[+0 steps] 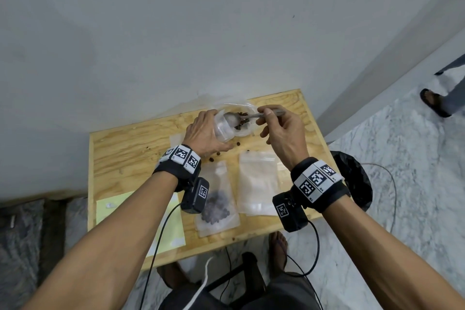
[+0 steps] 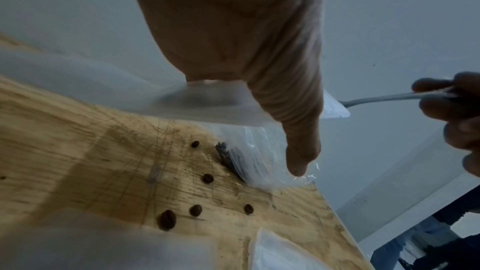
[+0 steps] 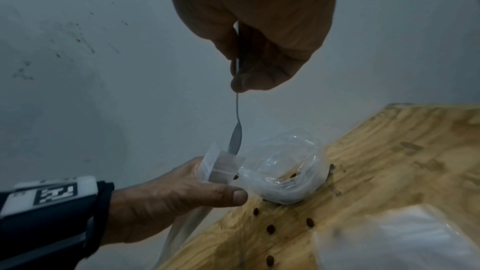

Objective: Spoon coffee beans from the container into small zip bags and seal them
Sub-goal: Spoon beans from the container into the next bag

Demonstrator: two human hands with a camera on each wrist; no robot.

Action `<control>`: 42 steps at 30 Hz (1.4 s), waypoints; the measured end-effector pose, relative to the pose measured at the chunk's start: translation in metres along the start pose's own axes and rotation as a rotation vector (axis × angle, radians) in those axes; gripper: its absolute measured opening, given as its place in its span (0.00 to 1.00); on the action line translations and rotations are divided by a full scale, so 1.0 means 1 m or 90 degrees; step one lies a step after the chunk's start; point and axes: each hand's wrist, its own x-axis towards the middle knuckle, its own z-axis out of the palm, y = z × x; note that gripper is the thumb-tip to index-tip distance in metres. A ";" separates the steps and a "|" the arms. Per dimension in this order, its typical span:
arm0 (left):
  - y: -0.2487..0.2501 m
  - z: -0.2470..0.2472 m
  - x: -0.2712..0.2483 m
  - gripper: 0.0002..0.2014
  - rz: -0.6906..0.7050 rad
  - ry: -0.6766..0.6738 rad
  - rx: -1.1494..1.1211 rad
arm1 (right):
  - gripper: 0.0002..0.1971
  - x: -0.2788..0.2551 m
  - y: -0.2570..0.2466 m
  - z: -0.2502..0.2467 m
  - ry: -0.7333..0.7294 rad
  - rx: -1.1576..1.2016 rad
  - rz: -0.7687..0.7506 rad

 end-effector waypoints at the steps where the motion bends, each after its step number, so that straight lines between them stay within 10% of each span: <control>1: 0.000 0.000 0.000 0.51 -0.005 0.002 -0.001 | 0.10 0.001 0.001 -0.003 0.026 0.012 -0.001; 15: 0.004 0.004 -0.001 0.52 0.008 0.001 0.001 | 0.14 0.040 0.068 0.033 0.088 -0.116 0.148; 28: 0.006 0.003 0.000 0.51 -0.001 -0.014 0.009 | 0.13 0.047 0.060 0.018 0.159 0.182 0.435; 42: 0.005 0.004 0.000 0.51 -0.013 -0.012 0.006 | 0.12 0.021 0.010 -0.039 0.054 0.193 0.270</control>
